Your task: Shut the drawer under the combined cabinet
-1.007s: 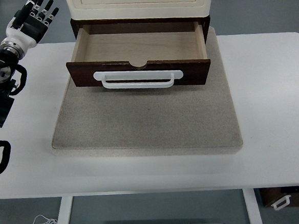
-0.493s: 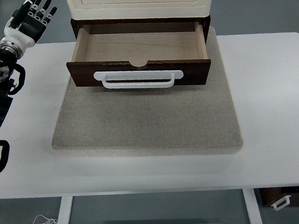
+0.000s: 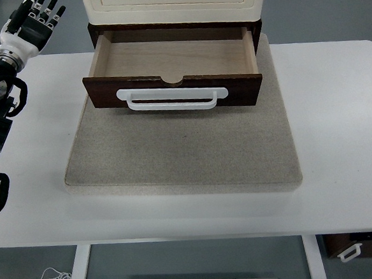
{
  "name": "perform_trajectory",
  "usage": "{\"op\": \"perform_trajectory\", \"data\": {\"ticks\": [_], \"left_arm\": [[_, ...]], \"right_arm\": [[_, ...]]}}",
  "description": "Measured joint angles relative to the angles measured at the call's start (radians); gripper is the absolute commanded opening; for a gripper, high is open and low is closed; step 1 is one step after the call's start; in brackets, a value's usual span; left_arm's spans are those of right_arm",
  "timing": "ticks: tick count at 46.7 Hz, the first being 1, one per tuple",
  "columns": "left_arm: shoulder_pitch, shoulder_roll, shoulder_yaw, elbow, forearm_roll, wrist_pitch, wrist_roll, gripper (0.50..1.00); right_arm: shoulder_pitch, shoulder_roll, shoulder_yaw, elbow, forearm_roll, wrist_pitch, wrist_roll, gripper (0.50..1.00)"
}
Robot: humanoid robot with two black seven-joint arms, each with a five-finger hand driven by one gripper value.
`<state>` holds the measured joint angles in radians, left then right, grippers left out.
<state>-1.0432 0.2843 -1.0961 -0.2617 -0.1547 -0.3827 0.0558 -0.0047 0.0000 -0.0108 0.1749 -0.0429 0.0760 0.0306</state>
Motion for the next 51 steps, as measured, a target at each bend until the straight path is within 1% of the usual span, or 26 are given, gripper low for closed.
{"op": "perform_trajectory", "data": {"ticks": [12,19,26,33,51], "left_arm": [[-0.045,0.066,0.000,-0.012,0.001,-0.007,0.000,1.000],[-0.099,0.113,0.014,-0.014,0.010,-0.006,0.002,1.000],[-0.157,0.167,0.018,-0.047,0.015,-0.009,0.002,1.000],[-0.180,0.215,0.018,-0.128,0.021,-0.010,0.001,1.000],[-0.183,0.360,0.018,-0.405,0.105,-0.009,0.001,1.000]], "right_arm": [[0.000,0.000,0.000,0.000,0.000,0.001,0.000,0.952],[0.000,0.000,0.000,0.000,0.000,0.000,0.000,0.952],[0.000,0.000,0.000,0.000,0.000,0.000,0.000,0.952],[0.000,0.000,0.000,0.000,0.000,0.000,0.000,0.952],[0.000,0.000,0.000,0.000,0.000,0.000,0.000,0.952]]}}
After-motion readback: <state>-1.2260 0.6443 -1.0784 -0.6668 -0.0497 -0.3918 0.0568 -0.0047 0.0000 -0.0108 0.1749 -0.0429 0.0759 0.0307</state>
